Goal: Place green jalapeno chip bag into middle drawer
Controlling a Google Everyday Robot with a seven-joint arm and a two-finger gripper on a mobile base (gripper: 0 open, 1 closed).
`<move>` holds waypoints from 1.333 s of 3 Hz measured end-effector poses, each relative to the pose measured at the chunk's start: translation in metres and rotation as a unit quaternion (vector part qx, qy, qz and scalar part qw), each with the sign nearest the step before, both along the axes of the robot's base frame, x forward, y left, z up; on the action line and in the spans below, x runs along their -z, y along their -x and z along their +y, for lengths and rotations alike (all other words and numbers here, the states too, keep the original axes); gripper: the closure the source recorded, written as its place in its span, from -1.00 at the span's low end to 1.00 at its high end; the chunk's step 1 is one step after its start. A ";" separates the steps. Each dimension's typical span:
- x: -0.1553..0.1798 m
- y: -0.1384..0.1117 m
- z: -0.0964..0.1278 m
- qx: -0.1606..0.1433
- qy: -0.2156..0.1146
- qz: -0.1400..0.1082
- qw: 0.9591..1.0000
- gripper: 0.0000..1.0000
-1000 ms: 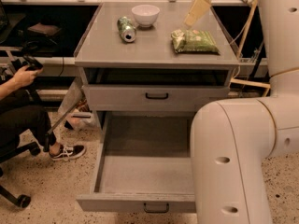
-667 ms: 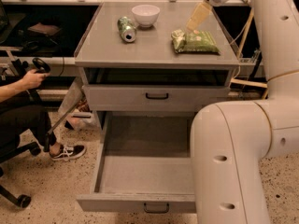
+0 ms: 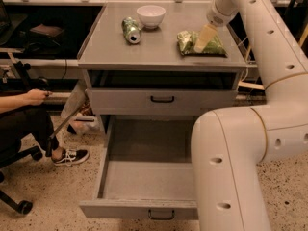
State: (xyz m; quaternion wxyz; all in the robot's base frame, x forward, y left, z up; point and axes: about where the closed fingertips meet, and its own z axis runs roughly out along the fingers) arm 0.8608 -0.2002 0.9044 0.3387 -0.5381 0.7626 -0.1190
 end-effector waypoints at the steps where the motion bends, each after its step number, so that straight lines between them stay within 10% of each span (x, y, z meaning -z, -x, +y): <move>1: 0.050 0.008 -0.008 0.000 0.043 0.064 0.997 -1.00; 2: 0.052 0.012 -0.006 -0.003 0.050 0.073 0.996 -1.00; 4: 0.053 0.011 -0.006 -0.003 0.050 0.073 0.996 -0.29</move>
Offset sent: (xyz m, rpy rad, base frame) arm 0.1582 -0.0608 -0.0009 -0.1786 0.2694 0.0421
